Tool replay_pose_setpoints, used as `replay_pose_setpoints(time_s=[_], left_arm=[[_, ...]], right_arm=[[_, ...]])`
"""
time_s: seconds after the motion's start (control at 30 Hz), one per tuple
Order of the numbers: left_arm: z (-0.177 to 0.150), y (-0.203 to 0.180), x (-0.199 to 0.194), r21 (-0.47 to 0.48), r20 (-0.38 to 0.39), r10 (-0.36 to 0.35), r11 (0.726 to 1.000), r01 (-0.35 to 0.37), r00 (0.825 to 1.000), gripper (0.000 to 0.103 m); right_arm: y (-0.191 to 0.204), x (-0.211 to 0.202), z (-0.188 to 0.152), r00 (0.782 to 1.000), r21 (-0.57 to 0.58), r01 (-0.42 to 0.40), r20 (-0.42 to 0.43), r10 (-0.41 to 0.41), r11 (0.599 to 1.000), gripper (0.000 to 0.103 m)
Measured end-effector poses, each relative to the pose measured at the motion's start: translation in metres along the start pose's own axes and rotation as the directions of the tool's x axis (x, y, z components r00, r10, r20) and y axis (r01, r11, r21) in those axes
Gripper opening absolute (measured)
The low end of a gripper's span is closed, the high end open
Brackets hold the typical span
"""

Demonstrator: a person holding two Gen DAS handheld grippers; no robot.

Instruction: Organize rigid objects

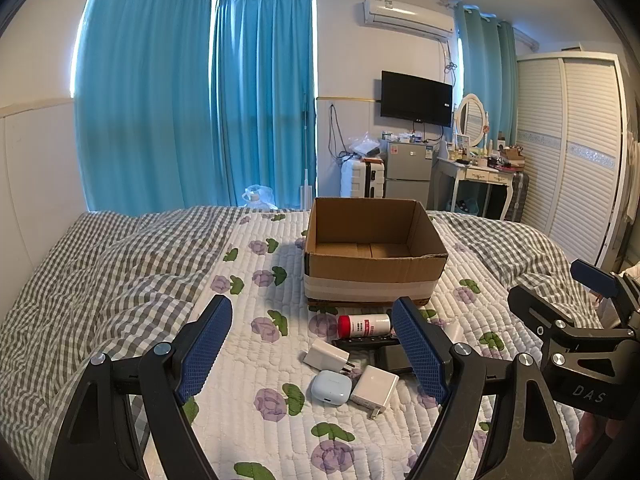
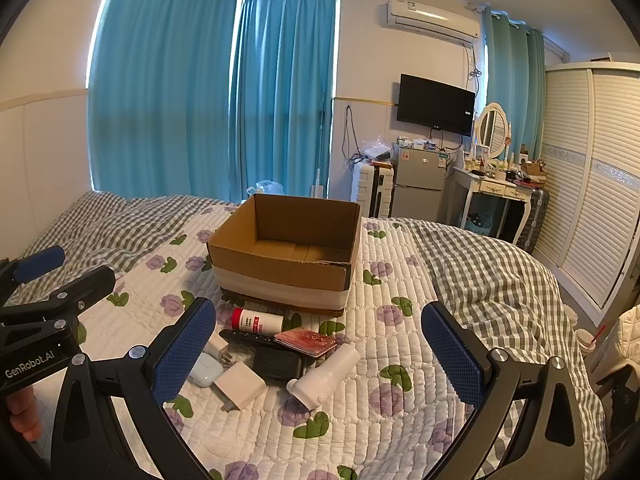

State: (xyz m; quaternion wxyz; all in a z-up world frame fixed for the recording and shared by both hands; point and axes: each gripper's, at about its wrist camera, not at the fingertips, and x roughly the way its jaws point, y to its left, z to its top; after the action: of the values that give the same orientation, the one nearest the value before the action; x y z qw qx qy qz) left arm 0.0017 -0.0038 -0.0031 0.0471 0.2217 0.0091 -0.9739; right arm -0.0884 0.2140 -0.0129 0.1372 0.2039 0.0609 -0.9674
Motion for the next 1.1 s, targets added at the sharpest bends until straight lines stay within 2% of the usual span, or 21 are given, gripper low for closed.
replay_pose_setpoints(time_s=[0.6,0.7,0.8,0.87,1.0,1.1], left_arm=[[0.011,-0.002,-0.009,-0.017,0.017,0.019,1.000,-0.019,1.000,0.085],[0.014,-0.005,0.004,0.004,-0.023,0.050,0.999,-0.050,0.998,0.085],[0.007,-0.006,0.032,0.002,-0.099,0.050,0.999,-0.050,0.994,0.085],[-0.006,-0.009,0.057,0.021,-0.170,0.062,0.998,-0.060,0.984,0.085],[-0.046,-0.013,0.108,0.053,-0.315,0.068,0.997,-0.054,0.947,0.085],[-0.069,-0.011,0.135,0.095,-0.401,0.131,0.990,-0.101,0.907,0.083]], right_arm=[[0.003,-0.004,0.004,1.000,-0.016,-0.003,0.005,0.003,1.000,0.103],[-0.002,0.000,0.007,1.000,-0.007,-0.003,-0.020,0.003,1.000,0.103],[-0.007,0.013,0.005,0.999,-0.013,0.002,-0.047,-0.003,1.000,0.103],[-0.010,0.032,-0.002,0.996,-0.022,0.008,-0.093,-0.010,1.000,0.103],[-0.012,0.069,-0.024,0.980,-0.025,0.002,-0.196,-0.007,1.000,0.103],[-0.015,0.096,-0.042,0.956,-0.024,-0.002,-0.295,-0.005,1.000,0.103]])
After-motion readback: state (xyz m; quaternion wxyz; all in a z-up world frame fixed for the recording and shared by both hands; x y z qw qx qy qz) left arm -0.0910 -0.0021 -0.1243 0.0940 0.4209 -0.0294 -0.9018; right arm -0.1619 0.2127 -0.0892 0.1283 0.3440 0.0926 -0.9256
